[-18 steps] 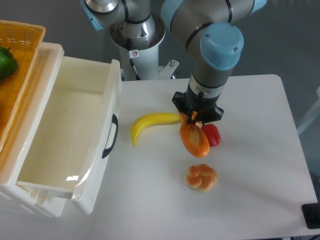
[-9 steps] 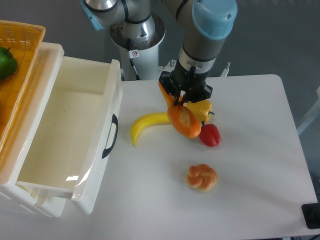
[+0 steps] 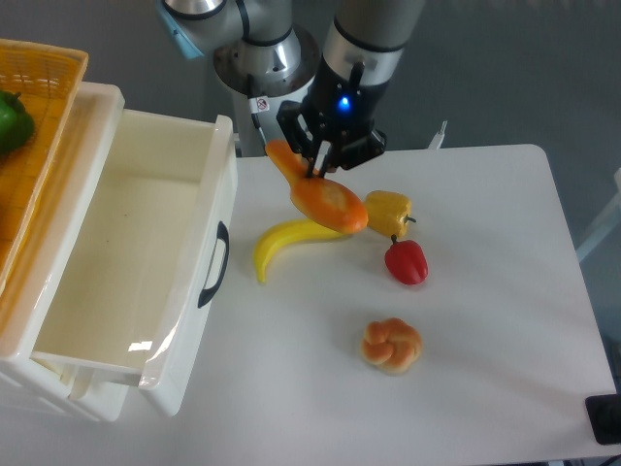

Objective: Place the long bread in the upper white drawer
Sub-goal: 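Lift the long bread up and away from the peppers, then carry the held bread over the open white drawer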

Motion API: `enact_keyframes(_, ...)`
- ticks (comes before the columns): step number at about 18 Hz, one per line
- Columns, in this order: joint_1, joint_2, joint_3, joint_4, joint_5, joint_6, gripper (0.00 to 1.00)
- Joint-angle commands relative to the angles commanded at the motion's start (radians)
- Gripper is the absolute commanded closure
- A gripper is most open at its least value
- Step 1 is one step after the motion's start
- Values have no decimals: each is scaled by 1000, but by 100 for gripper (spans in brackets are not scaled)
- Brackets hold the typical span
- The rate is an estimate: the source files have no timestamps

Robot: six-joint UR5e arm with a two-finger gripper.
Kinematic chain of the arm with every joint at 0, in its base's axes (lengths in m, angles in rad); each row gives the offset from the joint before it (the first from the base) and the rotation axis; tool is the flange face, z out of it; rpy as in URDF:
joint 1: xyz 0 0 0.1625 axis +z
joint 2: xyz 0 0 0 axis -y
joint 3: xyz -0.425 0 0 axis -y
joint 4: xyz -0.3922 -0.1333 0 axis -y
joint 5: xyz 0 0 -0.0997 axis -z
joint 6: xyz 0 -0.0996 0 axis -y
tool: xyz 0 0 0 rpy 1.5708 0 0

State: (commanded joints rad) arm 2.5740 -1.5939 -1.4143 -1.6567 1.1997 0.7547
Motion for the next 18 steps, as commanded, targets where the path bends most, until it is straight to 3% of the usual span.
enact_keyframes(6, 15, 63, 0, -60, -64, 0, 100)
enact_keyframes(18, -20, 71, -2, -49, -170, -78, 100)
